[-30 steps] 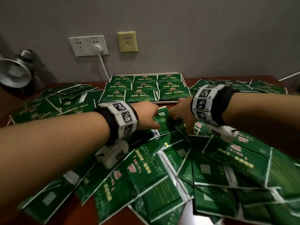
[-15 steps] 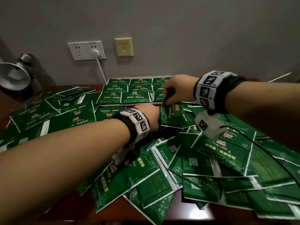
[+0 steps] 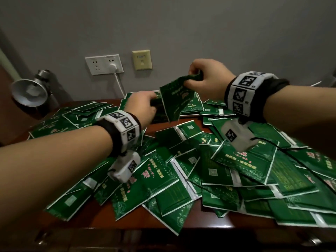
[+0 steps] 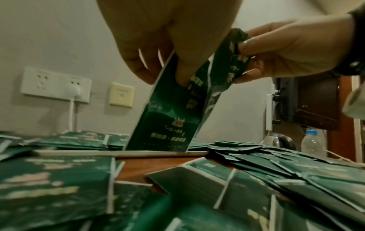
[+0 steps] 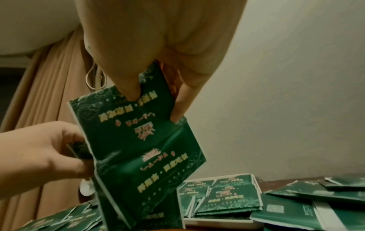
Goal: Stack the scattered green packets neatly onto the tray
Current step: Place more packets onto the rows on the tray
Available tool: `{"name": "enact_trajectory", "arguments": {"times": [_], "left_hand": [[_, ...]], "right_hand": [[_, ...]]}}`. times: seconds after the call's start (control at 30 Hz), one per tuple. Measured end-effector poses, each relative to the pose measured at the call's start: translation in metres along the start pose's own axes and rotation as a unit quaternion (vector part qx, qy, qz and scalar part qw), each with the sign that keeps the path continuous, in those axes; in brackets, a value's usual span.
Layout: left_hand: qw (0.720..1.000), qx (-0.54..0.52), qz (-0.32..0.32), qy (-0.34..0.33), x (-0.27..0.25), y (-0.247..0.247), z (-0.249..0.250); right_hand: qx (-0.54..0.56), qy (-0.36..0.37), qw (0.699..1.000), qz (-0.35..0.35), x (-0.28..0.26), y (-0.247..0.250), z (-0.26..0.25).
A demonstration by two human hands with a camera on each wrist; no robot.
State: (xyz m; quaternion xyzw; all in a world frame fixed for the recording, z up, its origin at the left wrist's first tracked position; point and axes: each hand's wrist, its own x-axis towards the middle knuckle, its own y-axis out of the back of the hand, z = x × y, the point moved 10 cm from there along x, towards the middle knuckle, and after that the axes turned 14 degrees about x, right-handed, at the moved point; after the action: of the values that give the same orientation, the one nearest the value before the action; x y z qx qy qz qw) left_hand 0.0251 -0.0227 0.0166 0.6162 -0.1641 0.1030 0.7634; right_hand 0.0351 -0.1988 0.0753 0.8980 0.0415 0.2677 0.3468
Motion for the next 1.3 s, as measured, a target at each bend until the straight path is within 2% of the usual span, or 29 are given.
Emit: {"name": "enact_trajectory", "arguments": {"times": [0.07,0.1,0.2,0.3,0.37,0.43,0.6,0.7,0.8,0.87,0.93,1.0,1.07,1.13,1.2,1.3], "left_hand": [[1.0,-0.006,0.008,0.011,-0.007,0.011,-0.014],[1.0,-0.009,-0.001,0.017,-0.011,0.01,-0.022],[0.996,-0.017,-0.073,0.042,-0.027,-0.01,-0.042],[0.985,0.006,-0.15,0.083,-0.045,-0.039,-0.06],[0.978,0.053,-0.183,0.085,-0.056,-0.054,-0.064],[0.972,0.105,-0.2,0.059,-0.059,-0.066,-0.06],[0.963,0.122,-0.241,-0.015,-0.047,-0.085,-0.036],[0.943,0.102,-0.313,-0.048,-0.046,-0.105,-0.021],[0.912,0.142,-0.379,-0.062,-0.046,-0.118,-0.016],[0.906,0.13,-0.398,-0.06,-0.045,-0.12,-0.015],[0.918,0.123,-0.374,-0.049,-0.037,-0.114,-0.018],[0.939,0.108,-0.326,-0.012,-0.026,-0.098,-0.027],[0.96,0.067,-0.265,0.066,-0.018,-0.075,-0.045],[0.961,-0.007,-0.222,0.167,-0.018,-0.056,-0.069],[0.951,-0.012,-0.226,0.21,-0.027,-0.05,-0.086],[0.932,0.108,-0.309,0.156,-0.046,-0.056,-0.094]], "right_hand": [[0.008,-0.011,1.0,-0.018,-0.006,-0.001,-0.007],[0.013,-0.033,0.998,-0.051,-0.011,-0.007,-0.006],[-0.011,-0.136,0.972,-0.192,-0.038,-0.041,0.013],[-0.048,-0.215,0.935,-0.277,-0.07,-0.073,0.042],[-0.148,-0.206,0.915,-0.312,-0.083,-0.089,0.052],[-0.251,-0.152,0.898,-0.329,-0.085,-0.1,0.052],[-0.252,-0.133,0.886,-0.365,-0.084,-0.127,0.049],[-0.234,-0.139,0.873,-0.405,-0.091,-0.153,0.053],[-0.213,-0.119,0.879,-0.41,-0.093,-0.166,0.049],[-0.22,-0.103,0.882,-0.403,-0.088,-0.164,0.047],[-0.219,-0.114,0.885,-0.395,-0.081,-0.154,0.049],[-0.214,-0.127,0.896,-0.368,-0.07,-0.138,0.049],[-0.196,-0.155,0.916,-0.314,-0.057,-0.117,0.051],[-0.149,-0.214,0.936,-0.237,-0.044,-0.097,0.058],[-0.095,-0.282,0.929,-0.219,-0.047,-0.094,0.067],[-0.09,-0.331,0.895,-0.284,-0.068,-0.107,0.075]]}}
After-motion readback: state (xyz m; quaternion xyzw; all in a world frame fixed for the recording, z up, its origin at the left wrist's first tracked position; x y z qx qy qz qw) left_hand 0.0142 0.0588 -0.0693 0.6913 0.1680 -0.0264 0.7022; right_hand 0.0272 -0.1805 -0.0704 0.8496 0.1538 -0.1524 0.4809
